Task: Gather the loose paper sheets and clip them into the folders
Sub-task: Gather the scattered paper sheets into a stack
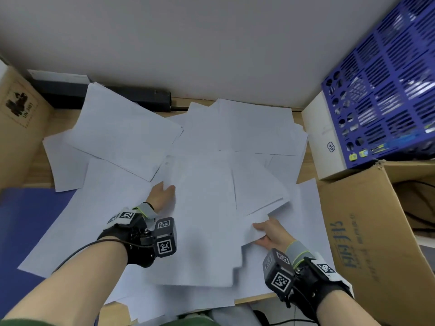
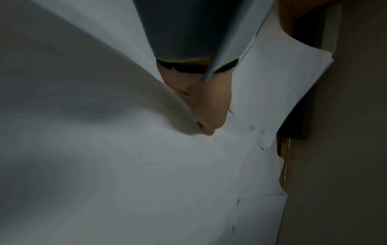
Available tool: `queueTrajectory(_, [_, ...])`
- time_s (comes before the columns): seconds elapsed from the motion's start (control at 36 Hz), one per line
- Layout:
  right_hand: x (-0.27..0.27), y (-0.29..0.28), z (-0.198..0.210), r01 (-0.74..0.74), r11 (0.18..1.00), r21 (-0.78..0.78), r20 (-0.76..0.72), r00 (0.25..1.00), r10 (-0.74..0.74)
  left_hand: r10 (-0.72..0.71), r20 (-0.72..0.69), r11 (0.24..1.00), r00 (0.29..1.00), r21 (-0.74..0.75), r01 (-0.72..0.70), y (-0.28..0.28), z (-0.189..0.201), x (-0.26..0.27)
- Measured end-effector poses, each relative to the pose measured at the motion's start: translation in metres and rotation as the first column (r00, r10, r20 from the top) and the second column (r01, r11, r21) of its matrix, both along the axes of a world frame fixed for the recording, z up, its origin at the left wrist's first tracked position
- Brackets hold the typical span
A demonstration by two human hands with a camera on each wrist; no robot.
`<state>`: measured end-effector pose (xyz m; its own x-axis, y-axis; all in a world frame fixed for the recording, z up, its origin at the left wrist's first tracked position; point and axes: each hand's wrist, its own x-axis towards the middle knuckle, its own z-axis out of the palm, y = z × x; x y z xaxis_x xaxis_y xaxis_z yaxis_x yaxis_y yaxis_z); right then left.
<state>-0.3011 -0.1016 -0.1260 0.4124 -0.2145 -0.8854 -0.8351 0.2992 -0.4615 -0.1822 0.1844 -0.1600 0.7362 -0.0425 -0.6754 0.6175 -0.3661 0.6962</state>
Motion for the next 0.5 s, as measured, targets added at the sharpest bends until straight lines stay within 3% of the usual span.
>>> queueTrajectory(0.06, [-0.01,0.0,-0.001,-0.033,0.999,0.019,-0.023,0.999,0.034,-0.125,-0.022,0.992,0.992,-0.032,0.125,-0.001,0.005,-0.001])
queueTrajectory(0.22, [-0.025,-0.005,0.005,-0.186,0.983,-0.003,-0.095,0.978,0.184,-0.503,0.024,0.85,0.864,0.196,0.489,-0.015,0.02,0.004])
queueTrajectory(0.31, [-0.029,-0.01,0.005,-0.179,0.984,0.004,-0.113,0.977,0.179,-0.583,0.091,0.799,0.807,0.247,0.549,-0.026,0.022,0.008])
queueTrajectory(0.5, [-0.027,-0.02,-0.004,-0.199,0.979,-0.036,-0.103,0.976,0.194,-0.618,0.083,0.764,0.782,0.296,0.573,-0.061,0.02,0.011])
